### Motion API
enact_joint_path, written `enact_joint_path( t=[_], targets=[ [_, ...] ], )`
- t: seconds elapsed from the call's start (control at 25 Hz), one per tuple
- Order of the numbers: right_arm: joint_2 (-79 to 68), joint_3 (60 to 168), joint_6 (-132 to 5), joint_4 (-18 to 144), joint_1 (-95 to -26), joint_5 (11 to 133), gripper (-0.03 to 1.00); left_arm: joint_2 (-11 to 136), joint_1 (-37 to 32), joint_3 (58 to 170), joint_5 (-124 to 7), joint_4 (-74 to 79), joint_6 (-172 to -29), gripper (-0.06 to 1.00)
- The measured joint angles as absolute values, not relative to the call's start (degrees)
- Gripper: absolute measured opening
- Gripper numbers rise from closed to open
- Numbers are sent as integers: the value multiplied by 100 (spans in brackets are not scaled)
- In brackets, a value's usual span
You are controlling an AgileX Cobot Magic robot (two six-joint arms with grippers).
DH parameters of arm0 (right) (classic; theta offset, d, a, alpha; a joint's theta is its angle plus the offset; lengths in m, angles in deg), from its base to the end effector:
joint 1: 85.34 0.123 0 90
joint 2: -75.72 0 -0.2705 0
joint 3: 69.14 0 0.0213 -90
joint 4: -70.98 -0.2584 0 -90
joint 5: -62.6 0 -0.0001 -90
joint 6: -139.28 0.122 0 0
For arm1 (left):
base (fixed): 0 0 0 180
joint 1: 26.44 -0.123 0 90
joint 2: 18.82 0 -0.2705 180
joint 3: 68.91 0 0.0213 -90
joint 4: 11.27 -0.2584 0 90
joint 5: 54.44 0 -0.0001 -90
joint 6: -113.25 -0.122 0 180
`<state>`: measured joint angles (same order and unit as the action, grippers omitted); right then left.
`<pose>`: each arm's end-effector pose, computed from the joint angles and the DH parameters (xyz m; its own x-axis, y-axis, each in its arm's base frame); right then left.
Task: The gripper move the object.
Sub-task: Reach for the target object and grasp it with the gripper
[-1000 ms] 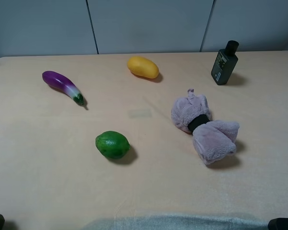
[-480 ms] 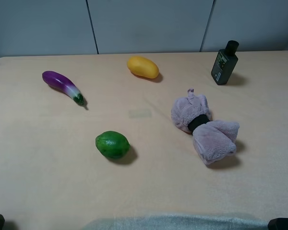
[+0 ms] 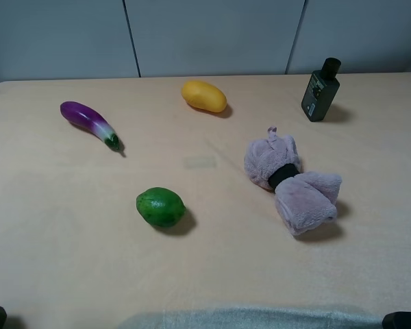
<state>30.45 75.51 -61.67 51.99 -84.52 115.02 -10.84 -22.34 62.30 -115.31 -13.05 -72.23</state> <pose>0.1489 0.0336 0.3002 -0.6212 -0.1617 -0.7668 -0.3091 0.9497 0.0502 0.0447 0.0001 0.2633 -0.4545 0.1434 -0.8792 0.0983 0.9890 0.1104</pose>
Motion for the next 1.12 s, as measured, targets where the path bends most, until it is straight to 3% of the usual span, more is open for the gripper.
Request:
enact_joint_path(
  t=[1.12],
  targets=[
    [269,9146,-6342,6080,-5010,11489,69,-1084,-2234,6230,-11531,-1305,-7223,95]
  ],
)
